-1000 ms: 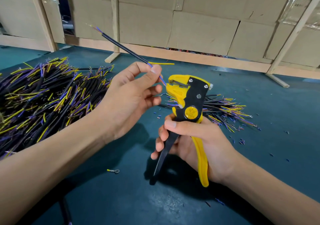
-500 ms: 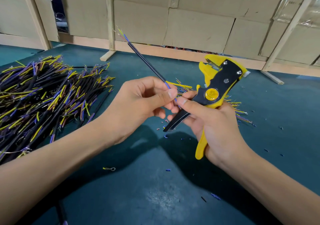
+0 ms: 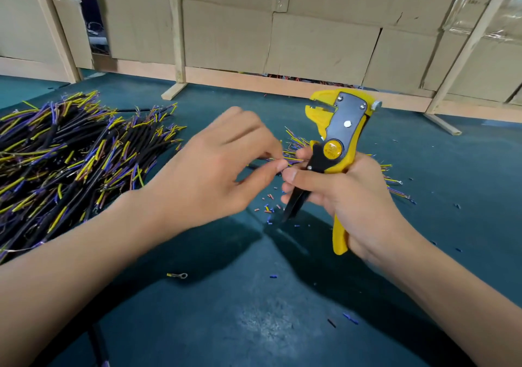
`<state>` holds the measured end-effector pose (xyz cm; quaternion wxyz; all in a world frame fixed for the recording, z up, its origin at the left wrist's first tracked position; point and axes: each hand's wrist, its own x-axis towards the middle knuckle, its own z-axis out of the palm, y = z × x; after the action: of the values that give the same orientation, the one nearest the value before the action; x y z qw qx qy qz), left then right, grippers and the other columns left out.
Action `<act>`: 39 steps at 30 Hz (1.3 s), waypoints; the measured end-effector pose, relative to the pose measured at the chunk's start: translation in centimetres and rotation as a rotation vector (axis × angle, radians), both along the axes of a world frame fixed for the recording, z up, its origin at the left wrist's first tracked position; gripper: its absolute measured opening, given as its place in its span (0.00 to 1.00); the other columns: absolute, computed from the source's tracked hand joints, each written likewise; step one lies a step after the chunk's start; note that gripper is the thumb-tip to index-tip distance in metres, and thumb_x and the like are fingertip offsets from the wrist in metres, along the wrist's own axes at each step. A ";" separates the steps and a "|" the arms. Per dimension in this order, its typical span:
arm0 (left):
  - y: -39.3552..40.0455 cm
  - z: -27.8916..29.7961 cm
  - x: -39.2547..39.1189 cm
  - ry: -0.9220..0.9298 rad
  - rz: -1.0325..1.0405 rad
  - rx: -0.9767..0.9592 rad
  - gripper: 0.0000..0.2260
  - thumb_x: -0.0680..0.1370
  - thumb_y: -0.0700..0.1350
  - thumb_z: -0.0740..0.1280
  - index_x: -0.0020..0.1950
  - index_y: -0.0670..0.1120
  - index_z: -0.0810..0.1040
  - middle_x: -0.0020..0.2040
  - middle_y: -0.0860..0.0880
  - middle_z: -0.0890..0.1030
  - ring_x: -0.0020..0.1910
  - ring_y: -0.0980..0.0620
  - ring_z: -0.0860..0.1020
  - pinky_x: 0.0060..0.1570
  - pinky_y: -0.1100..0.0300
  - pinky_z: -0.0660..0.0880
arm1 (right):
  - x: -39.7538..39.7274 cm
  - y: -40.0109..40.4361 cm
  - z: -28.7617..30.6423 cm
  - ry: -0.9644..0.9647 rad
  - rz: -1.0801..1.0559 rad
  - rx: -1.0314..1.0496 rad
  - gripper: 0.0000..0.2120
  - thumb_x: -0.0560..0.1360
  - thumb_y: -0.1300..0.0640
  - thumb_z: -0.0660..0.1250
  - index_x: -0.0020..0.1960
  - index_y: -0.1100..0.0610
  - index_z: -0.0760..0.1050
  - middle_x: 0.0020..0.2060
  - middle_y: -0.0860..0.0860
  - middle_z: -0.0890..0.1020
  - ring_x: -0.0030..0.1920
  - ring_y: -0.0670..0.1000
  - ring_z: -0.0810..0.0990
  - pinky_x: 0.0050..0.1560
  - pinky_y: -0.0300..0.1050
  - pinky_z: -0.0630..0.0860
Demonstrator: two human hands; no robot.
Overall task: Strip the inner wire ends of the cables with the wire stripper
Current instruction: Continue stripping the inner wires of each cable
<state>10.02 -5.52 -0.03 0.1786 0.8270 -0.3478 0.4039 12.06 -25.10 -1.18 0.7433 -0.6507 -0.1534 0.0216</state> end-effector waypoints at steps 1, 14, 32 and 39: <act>0.1 0.2 0.3 -0.004 -0.051 0.073 0.04 0.80 0.38 0.69 0.50 0.39 0.83 0.45 0.45 0.80 0.44 0.42 0.76 0.49 0.50 0.73 | -0.1 0.0 0.1 0.014 0.024 -0.003 0.10 0.72 0.73 0.73 0.51 0.66 0.77 0.36 0.60 0.84 0.35 0.58 0.82 0.43 0.60 0.85; 0.1 -0.5 0.4 0.313 -0.040 -0.011 0.02 0.79 0.39 0.70 0.50 0.42 0.82 0.41 0.51 0.78 0.39 0.55 0.74 0.44 0.65 0.71 | 0.3 -0.4 0.4 -0.045 -0.090 -0.085 0.11 0.71 0.72 0.75 0.51 0.66 0.78 0.35 0.61 0.83 0.35 0.59 0.85 0.41 0.60 0.85; 2.2 -0.4 0.9 -0.024 0.186 -0.100 0.07 0.82 0.43 0.68 0.51 0.40 0.83 0.46 0.46 0.83 0.40 0.42 0.82 0.37 0.46 0.78 | -0.6 0.2 -0.5 0.291 0.544 0.100 0.01 0.73 0.64 0.68 0.44 0.59 0.77 0.34 0.57 0.77 0.35 0.61 0.81 0.41 0.60 0.81; 1.3 -0.1 0.5 -0.047 0.231 -0.198 0.05 0.81 0.41 0.70 0.51 0.40 0.83 0.43 0.46 0.82 0.38 0.51 0.75 0.39 0.58 0.74 | -0.6 0.1 -0.5 0.257 0.574 0.112 0.01 0.73 0.64 0.67 0.45 0.60 0.76 0.34 0.58 0.77 0.35 0.62 0.81 0.41 0.60 0.81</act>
<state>10.54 -4.17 -0.17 0.2038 0.8301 -0.2130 0.4734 11.51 -24.96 -1.65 0.7550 -0.5308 -0.2365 0.3039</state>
